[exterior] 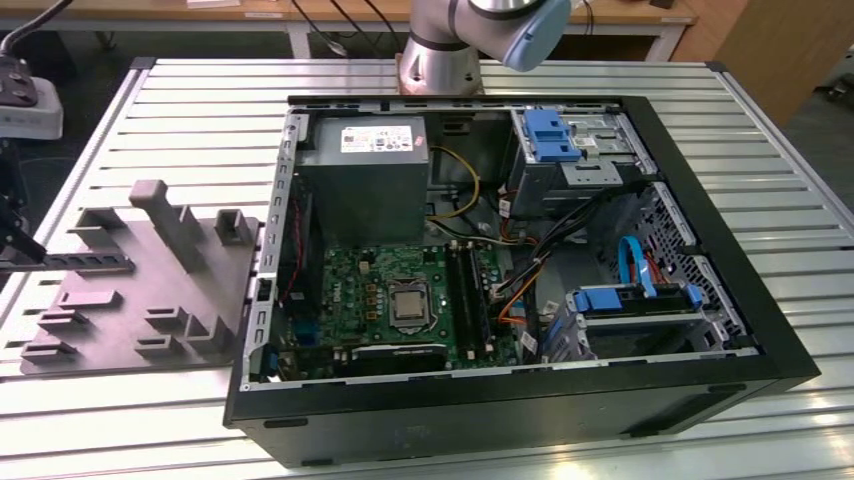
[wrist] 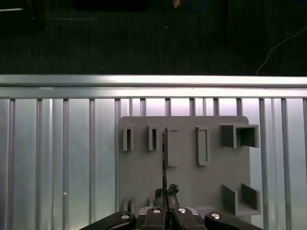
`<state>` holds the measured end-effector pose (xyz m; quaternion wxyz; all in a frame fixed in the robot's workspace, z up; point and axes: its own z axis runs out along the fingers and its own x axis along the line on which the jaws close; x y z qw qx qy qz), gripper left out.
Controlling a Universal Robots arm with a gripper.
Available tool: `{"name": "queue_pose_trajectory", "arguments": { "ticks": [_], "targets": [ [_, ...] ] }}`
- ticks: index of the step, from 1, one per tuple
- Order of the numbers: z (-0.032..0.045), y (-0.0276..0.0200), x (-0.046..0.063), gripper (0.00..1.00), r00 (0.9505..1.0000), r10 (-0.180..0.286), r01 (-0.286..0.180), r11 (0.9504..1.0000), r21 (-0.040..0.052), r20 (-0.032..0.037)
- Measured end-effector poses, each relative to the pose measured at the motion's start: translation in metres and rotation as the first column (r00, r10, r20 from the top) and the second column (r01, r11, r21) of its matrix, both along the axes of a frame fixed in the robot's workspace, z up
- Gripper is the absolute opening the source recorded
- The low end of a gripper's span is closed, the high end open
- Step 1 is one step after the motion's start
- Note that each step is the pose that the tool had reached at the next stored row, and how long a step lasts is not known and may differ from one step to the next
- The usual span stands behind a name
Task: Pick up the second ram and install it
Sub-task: 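Pick up the second ram and move it above second insertion slot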
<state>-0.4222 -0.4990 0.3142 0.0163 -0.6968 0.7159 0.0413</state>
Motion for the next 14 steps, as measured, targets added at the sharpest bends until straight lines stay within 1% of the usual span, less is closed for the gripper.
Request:
{"name": "queue_pose_trajectory", "arguments": {
  "ticks": [14],
  "targets": [
    [0.0414, 0.0001, 0.000, 0.12, 1.0000, 0.000, 0.000, 1.0000, 0.0000, 0.0000]
  ]
}}
